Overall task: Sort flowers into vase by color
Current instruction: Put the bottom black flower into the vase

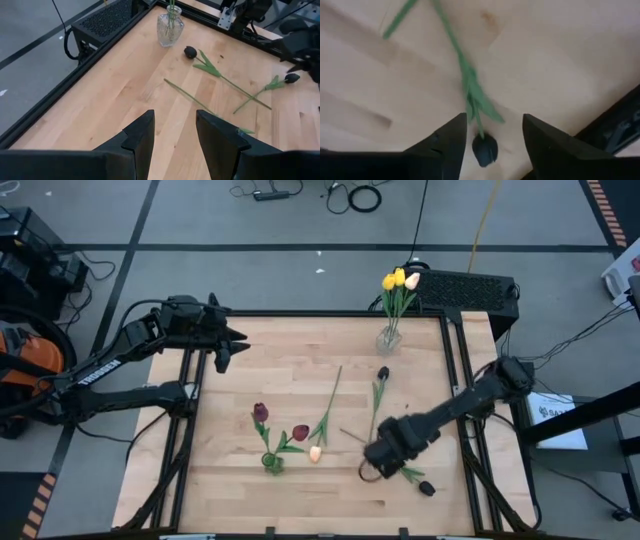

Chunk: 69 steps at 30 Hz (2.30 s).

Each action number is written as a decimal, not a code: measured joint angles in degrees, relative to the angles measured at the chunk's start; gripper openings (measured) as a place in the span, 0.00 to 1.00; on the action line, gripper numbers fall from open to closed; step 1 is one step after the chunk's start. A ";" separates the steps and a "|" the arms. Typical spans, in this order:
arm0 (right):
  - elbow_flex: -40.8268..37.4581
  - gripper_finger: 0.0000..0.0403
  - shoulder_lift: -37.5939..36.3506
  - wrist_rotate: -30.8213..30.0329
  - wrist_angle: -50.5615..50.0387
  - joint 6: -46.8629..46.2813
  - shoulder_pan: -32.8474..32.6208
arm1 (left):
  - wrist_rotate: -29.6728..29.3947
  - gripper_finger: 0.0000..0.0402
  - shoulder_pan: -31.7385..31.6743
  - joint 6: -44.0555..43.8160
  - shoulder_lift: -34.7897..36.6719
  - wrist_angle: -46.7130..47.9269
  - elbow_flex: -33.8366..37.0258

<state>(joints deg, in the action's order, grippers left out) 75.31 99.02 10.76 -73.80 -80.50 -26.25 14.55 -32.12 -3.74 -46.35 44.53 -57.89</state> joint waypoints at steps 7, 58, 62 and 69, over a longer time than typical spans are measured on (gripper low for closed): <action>-0.02 0.50 0.00 -6.08 2.69 -4.49 -8.89 | 0.20 0.38 0.00 -0.47 0.00 0.09 0.00; -11.61 0.01 -0.02 3.71 11.25 25.71 -12.39 | -2.88 0.38 0.00 -10.77 -0.70 0.32 0.00; -0.47 0.01 -0.04 3.09 -4.29 30.09 -10.38 | -0.33 0.38 0.00 -10.90 -2.19 -1.25 0.00; 19.48 0.00 -1.68 1.02 -15.89 33.09 -2.85 | 11.32 0.38 0.22 -9.30 -6.83 -11.11 0.02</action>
<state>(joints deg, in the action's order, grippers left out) 94.79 97.34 11.78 -89.69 -47.41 -29.10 25.87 -31.90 -13.04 -53.17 33.42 -57.87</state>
